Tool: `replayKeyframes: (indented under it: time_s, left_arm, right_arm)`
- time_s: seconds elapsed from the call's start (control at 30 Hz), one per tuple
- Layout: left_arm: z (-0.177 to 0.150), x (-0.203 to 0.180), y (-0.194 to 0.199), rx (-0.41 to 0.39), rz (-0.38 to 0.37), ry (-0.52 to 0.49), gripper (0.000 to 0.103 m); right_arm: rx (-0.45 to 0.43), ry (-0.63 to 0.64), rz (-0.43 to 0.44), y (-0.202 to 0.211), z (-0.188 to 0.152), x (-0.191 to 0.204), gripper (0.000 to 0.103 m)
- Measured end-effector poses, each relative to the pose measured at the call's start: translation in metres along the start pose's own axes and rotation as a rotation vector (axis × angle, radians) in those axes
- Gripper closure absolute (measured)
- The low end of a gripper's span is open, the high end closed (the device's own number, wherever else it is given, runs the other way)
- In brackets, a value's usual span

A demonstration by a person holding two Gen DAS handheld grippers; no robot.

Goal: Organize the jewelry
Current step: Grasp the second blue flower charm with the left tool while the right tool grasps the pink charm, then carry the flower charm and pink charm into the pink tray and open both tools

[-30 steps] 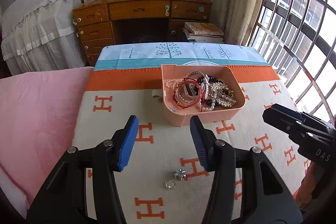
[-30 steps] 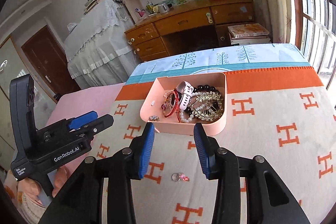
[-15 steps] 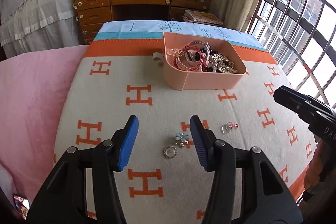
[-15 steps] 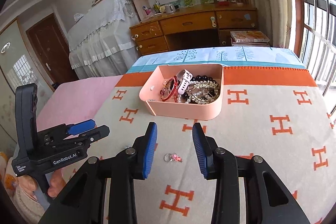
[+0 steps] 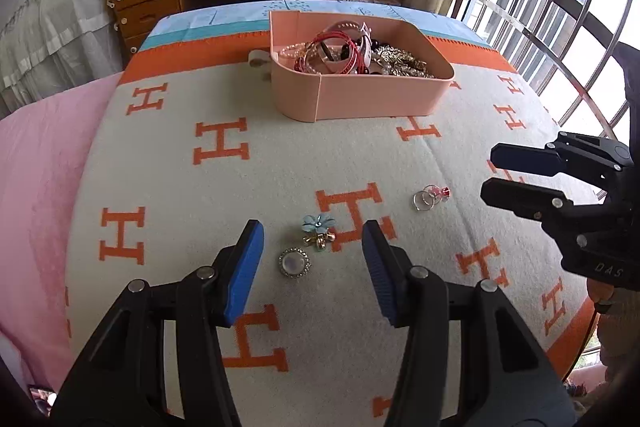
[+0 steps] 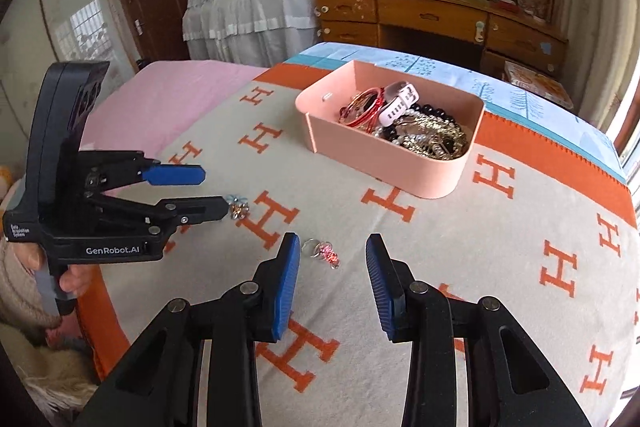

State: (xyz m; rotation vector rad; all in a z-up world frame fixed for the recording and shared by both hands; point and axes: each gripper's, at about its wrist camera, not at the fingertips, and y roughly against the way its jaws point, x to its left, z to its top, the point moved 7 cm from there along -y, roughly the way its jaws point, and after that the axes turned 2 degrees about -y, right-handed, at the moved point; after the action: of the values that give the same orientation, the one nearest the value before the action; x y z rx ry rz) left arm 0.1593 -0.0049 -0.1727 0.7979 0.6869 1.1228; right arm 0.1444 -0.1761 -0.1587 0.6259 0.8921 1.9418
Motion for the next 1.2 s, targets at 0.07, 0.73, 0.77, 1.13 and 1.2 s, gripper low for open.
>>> replayKeyframes:
  time_s: [0.07,0.73,0.77,1.13,1.2]
  left_arm:
    - [0.000,-0.001,-0.006,0.013,-0.006,0.003,0.055]
    - [0.005,-0.005,-0.027,0.058,-0.037,0.025,0.055]
    - [0.005,-0.005,-0.028,0.059,-0.038,0.027,0.055]
    - [0.004,-0.003,-0.029,0.060,-0.017,0.031,0.085]
    - [0.004,-0.003,-0.028,0.055,-0.012,0.034,0.086]
  right_arm:
    - [0.013,0.038,0.015,-0.009,-0.003,0.003,0.067]
    - [0.075,0.266,0.000,-0.058,-0.017,0.008,0.087]
    - [0.075,0.274,0.000,-0.060,-0.017,0.008,0.089]
    - [0.031,0.287,-0.012,-0.052,-0.018,0.012,0.095]
    - [0.015,0.272,-0.016,-0.046,-0.016,0.010,0.095]
